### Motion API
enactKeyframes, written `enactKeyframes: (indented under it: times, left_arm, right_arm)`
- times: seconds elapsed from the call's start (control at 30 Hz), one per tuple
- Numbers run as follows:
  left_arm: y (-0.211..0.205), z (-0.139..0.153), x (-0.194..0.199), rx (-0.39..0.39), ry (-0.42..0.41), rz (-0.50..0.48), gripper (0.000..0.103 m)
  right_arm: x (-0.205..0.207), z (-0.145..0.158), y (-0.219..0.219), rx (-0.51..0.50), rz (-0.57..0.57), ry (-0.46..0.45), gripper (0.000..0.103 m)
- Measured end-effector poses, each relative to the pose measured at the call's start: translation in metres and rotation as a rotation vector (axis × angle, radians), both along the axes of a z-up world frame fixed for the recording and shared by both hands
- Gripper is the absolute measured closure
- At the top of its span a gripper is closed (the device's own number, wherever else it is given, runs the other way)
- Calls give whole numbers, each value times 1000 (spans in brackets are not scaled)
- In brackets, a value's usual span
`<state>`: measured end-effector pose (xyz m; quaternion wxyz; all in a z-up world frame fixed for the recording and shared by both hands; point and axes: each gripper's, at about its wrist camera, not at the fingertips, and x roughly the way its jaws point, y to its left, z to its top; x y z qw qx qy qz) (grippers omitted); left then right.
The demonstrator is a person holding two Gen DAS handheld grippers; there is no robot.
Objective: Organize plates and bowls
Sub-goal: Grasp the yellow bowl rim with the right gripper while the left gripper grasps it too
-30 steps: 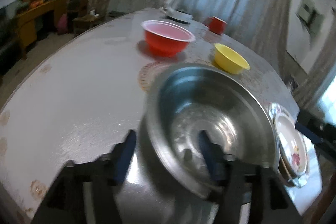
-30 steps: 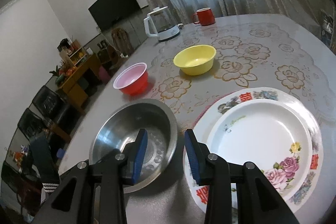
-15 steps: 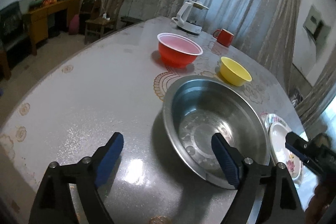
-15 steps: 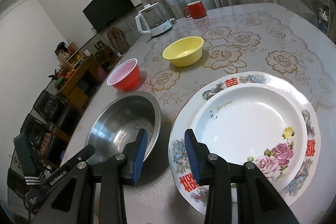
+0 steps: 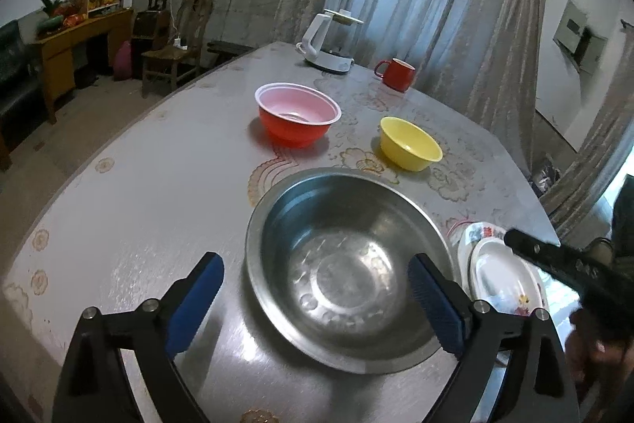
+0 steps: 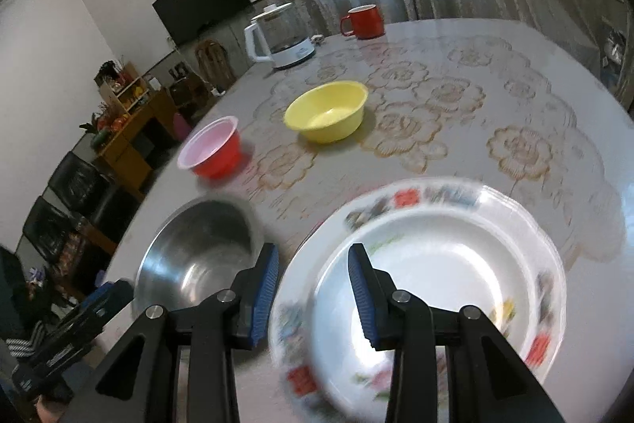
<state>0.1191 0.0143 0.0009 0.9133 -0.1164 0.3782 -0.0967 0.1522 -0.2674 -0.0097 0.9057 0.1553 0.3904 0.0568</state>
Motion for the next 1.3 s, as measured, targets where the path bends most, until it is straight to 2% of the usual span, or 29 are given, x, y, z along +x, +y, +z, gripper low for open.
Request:
enactKeyframes:
  times: [0.27,0.43,0.67,0.77,0.93,1.07,1.2,1.3]
  left_arm:
    - [-11,15,28,-23,29,-32,8]
    - [-26,30,51,-4,21,-66,8]
    - [-55,39,94,73,42,-130,8]
    - [-69,36,115,109,73,-160,8]
    - [-86,26,146,123,133,-188,8]
    - [-100,25,171,138,134,-197,10]
    - [-113,21,197,153,158,-200,22]
    - [-125,14,216,162,188,-209,27]
  right_arm:
    - [68,15,-37,-30,-11,51,65]
    - [118,20,-51,-69,-16,77,64]
    - [187,-3,-58,21,-11,186,64]
    - [205,-12,-58,44,-22,215,64]
    - [228,-26,-59,70,-28,239,64]
    - [238,-36,-60,68,-15,252,77]
    - [239,-41,-62,81,9,253,81]
    - [239,-46,-63,74,14,264,82]
